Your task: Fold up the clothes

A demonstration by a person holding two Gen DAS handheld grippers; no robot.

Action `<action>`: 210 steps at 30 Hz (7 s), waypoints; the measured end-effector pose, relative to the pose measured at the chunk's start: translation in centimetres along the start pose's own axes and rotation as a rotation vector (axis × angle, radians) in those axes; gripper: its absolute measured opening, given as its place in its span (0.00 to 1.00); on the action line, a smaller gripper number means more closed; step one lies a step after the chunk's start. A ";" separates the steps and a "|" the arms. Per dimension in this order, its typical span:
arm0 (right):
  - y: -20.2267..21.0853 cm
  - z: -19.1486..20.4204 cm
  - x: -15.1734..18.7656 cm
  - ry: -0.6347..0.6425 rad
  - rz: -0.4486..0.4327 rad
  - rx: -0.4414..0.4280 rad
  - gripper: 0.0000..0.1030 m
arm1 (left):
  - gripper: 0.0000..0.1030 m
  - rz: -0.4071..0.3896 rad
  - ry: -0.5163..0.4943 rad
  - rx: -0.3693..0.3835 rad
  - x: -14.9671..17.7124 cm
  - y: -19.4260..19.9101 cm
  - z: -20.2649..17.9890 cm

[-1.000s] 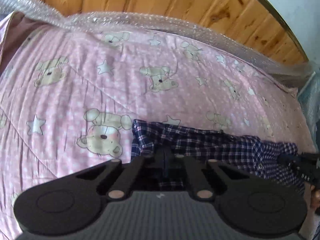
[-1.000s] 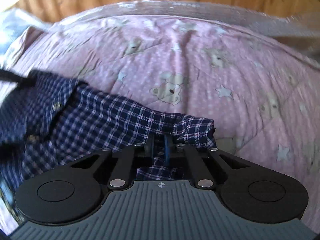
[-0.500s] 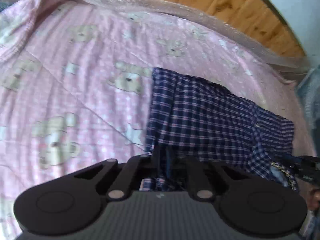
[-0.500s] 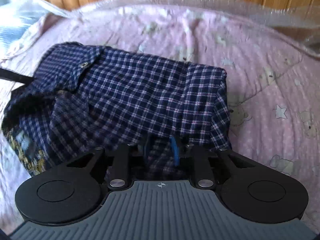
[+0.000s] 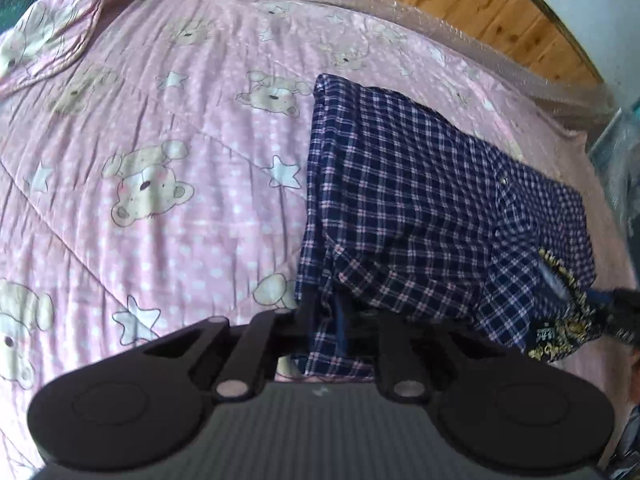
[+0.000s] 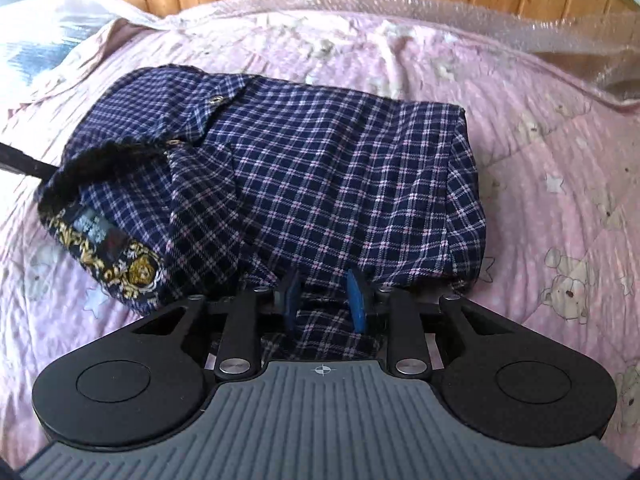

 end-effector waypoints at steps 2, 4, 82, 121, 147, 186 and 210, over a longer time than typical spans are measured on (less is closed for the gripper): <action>1.7 -0.6 -0.5 -0.066 0.031 0.011 0.30 | 0.17 0.017 0.050 0.019 -0.1 1.0 -0.1; 4.9 -0.7 -1.1 -0.222 -0.019 -0.024 0.41 | 0.38 -0.017 0.128 0.086 0.0 2.5 -0.6; 15.0 -6.5 19.2 -0.900 0.000 -0.161 0.43 | 0.77 0.226 -0.115 0.560 -4.5 -4.9 -17.3; -1.6 -14.7 -12.6 -0.141 0.072 -0.095 0.38 | 0.21 -0.116 0.119 -0.080 -2.0 0.8 -4.3; 0.5 -14.3 -7.5 -0.338 -0.178 -0.117 0.58 | 0.60 -0.099 -0.245 -0.118 -13.7 -4.6 -3.7; 1.6 -15.1 -8.8 -0.372 -0.152 0.043 0.47 | 0.27 -0.073 -0.350 -0.188 -19.5 -6.7 -8.7; 4.6 -7.8 -0.9 -0.237 -0.064 -0.054 0.54 | 0.40 -0.047 -0.315 -0.211 -13.1 -5.0 -6.9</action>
Point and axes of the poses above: each gripper's, at about its wrist camera, not at the fingertips, and y roughly against the way its jaws point, z to its left, x to its underside, the point moved 10 cm from there along -y, roughly the way its jaws point
